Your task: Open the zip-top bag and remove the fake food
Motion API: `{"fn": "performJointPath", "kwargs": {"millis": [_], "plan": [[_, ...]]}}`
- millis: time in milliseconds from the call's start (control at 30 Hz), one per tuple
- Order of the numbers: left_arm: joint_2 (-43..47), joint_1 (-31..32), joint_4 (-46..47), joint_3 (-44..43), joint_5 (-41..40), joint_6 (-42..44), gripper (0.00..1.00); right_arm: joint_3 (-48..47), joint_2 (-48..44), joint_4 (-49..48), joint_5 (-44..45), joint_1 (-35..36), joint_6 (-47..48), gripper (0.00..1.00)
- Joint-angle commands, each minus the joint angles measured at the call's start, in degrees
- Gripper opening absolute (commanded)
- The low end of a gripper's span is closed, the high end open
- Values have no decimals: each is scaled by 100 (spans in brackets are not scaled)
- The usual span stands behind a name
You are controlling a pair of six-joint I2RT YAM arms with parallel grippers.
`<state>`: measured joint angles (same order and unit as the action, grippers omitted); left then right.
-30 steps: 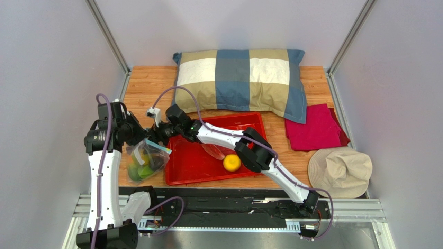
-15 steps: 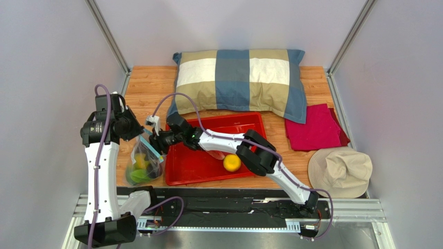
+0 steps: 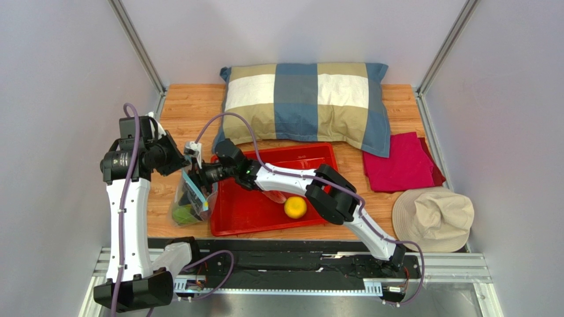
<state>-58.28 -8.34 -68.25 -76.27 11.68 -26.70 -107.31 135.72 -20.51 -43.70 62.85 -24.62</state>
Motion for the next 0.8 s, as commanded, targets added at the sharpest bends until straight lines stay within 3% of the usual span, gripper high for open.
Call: {"fn": "performJointPath", "kwargs": {"millis": [0,167,200,400,767], "plan": [[36,16,277,-161,668,-238,0,-273,208,27,227,69,561,78],[176,16,58,-11,300,-327,0,-300,253,783,1371,105,1511,85],[185,16,49,59,300,-345,0,-326,218,925,1843,105,1600,87],[361,16,110,288,326,-529,0,-291,121,1225,2769,96,1934,90],[519,16,470,578,756,-802,0,-739,780,1567,2384,245,2084,91]]}}
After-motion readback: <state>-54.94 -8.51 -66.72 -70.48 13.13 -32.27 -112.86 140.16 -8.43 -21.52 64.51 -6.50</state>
